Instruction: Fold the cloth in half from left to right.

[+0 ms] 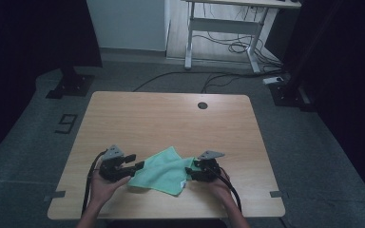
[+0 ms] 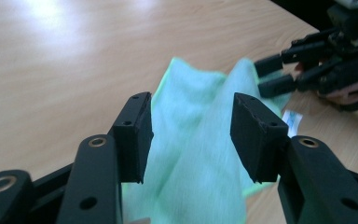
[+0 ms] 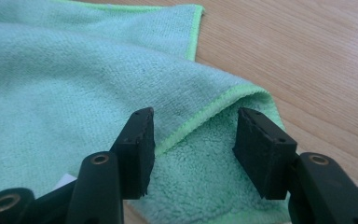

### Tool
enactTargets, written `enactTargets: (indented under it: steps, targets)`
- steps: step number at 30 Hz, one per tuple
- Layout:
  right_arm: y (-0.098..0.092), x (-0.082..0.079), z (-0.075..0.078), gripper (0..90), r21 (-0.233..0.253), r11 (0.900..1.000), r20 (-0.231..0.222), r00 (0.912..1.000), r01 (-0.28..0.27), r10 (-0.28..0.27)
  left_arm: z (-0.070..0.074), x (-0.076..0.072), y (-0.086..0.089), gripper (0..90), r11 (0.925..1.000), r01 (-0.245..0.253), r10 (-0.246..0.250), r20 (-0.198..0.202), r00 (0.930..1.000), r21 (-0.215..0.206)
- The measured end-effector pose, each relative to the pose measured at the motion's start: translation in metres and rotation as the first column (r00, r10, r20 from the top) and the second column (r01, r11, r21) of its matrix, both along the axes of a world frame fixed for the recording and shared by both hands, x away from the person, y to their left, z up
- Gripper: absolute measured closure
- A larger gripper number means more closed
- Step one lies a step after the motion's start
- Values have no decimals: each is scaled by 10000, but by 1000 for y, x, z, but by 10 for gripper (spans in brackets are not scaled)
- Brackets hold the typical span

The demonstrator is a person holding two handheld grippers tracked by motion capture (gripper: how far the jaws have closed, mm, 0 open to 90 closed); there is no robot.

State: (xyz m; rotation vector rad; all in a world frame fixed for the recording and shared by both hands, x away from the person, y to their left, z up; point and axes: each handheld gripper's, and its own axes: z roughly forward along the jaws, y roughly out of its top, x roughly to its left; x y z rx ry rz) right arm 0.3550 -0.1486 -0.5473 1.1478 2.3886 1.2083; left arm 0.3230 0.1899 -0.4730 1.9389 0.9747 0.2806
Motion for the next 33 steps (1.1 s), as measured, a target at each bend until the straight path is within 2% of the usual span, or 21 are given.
enactTargets:
  steps: [3,4,5,7,8,10,11,12,13,14,17,21,23,25,28,31,33]
  targets:
    - [0,-3,2,476,45,10000,8,10000,-30,30,2,15,-14,475,9996,277,-277,-116,9995,44]
    - [0,-3,2,476,45,10000,8,10000,-30,30,2,15,-14,475,9996,277,-277,-116,9995,44]
    - [0,-6,3,476,109,9999,60,10000,-15,15,-1,27,-26,475,9987,499,-496,-404,9980,71]
    - [0,-10,5,475,105,9999,116,9999,-36,35,-6,38,-38,475,9976,628,-611,-588,9964,285]
    - [0,-10,5,475,105,9999,116,9999,-36,35,-6,38,-38,480,9976,628,-611,-588,9964,285]
    - [0,-17,7,473,149,9998,174,9998,-120,118,-18,51,-56,489,9953,748,-699,-774,9945,618]
    - [0,-17,7,473,149,9998,174,9998,-120,118,-18,51,-56,498,9953,748,-699,-774,9945,618]
    - [0,-20,6,473,125,9998,173,9997,-151,149,-26,57,-65,505,9929,792,-709,-936,9931,885]
    - [0,-20,6,473,125,9998,173,9997,-151,149,-26,57,-65,507,9929,792,-709,-936,9931,885]
    - [-1,-21,4,472,211,9996,68,9998,-189,187,-35,62,-71,512,9897,778,-648,-1085,9920,1203]
    - [-1,-22,2,471,220,9995,2,9997,-230,230,-46,67,-75,513,9839,593,-393,-1196,9920,1687]
    - [-1,-22,1,470,212,9995,-33,9997,-231,232,-54,70,-75,528,9823,446,-211,-1293,9914,1819]
    - [-2,-21,1,470,184,9997,-54,9998,-181,182,-59,72,-75,546,9791,369,-95,-1367,9906,1998]
    - [-2,-20,-1,469,128,9998,-83,9998,-164,165,-62,72,-74,576,9756,251,40,-1321,9912,2181]
    - [-2,-18,-2,468,57,9999,-102,9999,-132,132,-63,72,-75,610,9743,175,110,-1250,9921,2248]
    - [-1,-17,-2,466,41,9999,-118,9999,-118,118,-64,72,-76,613,9673,33,233,-1019,9945,2535]
    - [-1,-17,-2,466,31,9999,-112,9999,-127,128,-64,72,-77,616,9656,4,245,-925,9954,2600]
